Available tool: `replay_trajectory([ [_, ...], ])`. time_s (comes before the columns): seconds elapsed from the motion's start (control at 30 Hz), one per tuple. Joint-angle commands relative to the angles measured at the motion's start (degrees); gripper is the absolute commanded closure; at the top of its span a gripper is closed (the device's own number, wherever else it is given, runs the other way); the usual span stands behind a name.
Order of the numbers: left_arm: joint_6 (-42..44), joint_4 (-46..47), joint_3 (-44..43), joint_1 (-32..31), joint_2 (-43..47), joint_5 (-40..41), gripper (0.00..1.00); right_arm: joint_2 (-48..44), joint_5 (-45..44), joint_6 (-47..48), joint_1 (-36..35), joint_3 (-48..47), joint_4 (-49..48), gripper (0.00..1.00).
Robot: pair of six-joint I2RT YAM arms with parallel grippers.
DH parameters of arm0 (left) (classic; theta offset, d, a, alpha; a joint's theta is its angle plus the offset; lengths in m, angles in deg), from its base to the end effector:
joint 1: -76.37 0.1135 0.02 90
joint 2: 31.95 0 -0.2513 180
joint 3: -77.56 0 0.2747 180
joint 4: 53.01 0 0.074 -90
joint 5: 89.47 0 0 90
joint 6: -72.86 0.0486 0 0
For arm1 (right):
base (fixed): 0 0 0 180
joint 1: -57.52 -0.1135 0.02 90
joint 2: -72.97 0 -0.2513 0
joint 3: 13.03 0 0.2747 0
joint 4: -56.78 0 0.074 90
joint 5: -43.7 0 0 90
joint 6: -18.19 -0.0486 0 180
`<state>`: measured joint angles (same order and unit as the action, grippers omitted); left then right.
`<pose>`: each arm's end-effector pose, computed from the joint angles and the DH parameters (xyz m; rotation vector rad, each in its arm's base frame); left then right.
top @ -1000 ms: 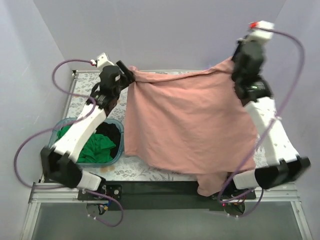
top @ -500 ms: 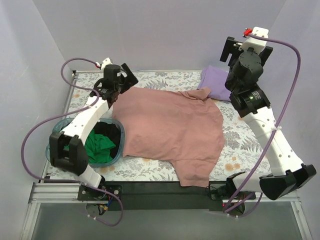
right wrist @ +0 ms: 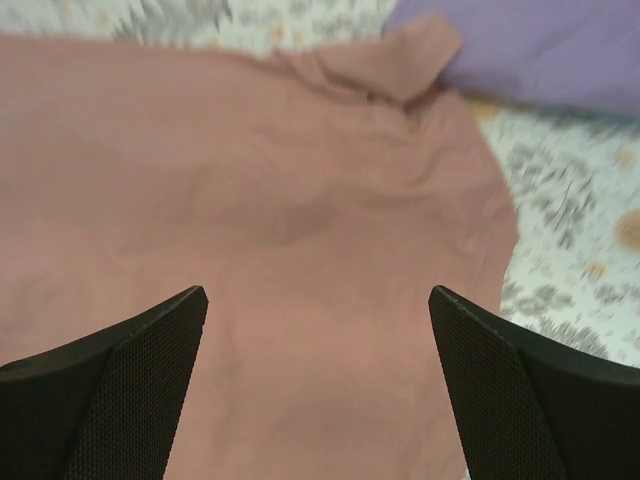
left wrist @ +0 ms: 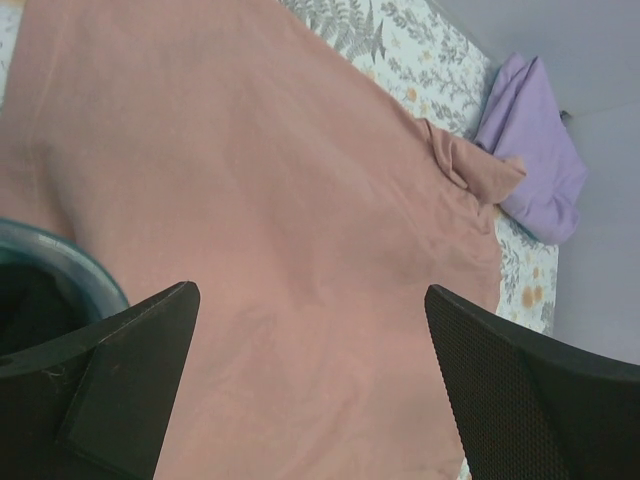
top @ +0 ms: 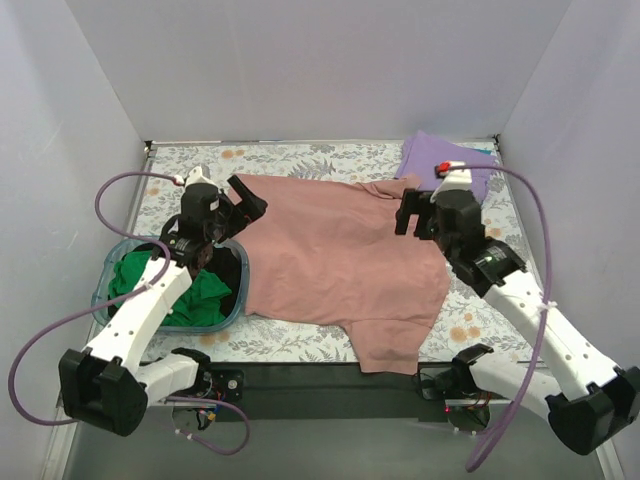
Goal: Fold and stack the t-shirts
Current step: Flatten the tshirt out
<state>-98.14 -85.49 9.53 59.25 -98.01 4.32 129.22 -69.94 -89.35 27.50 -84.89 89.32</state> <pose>0.2858 -0.0847 0.2904 -1.2272 1.8881 -0.9230 0.2334 0.1124 0.3619 0.0829 1.8434 0.1956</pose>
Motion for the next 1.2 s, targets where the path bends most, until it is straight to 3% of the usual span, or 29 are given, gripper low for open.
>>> replay_trajectory([
  [0.0, -0.6, -1.2, 5.0, -0.3, 5.7, -3.7, 0.04, 7.3, 4.5, -5.7, -0.7, 7.2, 0.7, 0.02],
  [0.07, -0.7, -1.6, 5.9, -0.3, 5.8, -3.7, 0.04, 15.7, 0.0, -4.7, -0.3, 5.4, 0.2, 0.02],
  [0.23, -1.9, -1.2, 8.0, -0.3, 4.4, -3.7, 0.04, 32.7, 8.4, -3.3, 10.8, -0.2, -2.7, 0.02],
  [0.47, -1.5, 0.3, 8.9, -0.3, 1.8, -3.7, 0.03, 47.2, 15.4, -2.1, 19.7, -4.1, -5.1, 0.03],
  [0.8, 0.2, 1.3, 8.5, -0.4, -0.6, -3.7, 0.03, 55.5, 17.9, -1.6, 31.4, -7.8, -5.2, 0.05],
  [1.17, -1.5, 2.3, 10.6, -2.1, -4.2, -11.3, 0.03, 57.4, 19.9, -0.2, 39.1, -14.0, -3.4, 0.05],
])
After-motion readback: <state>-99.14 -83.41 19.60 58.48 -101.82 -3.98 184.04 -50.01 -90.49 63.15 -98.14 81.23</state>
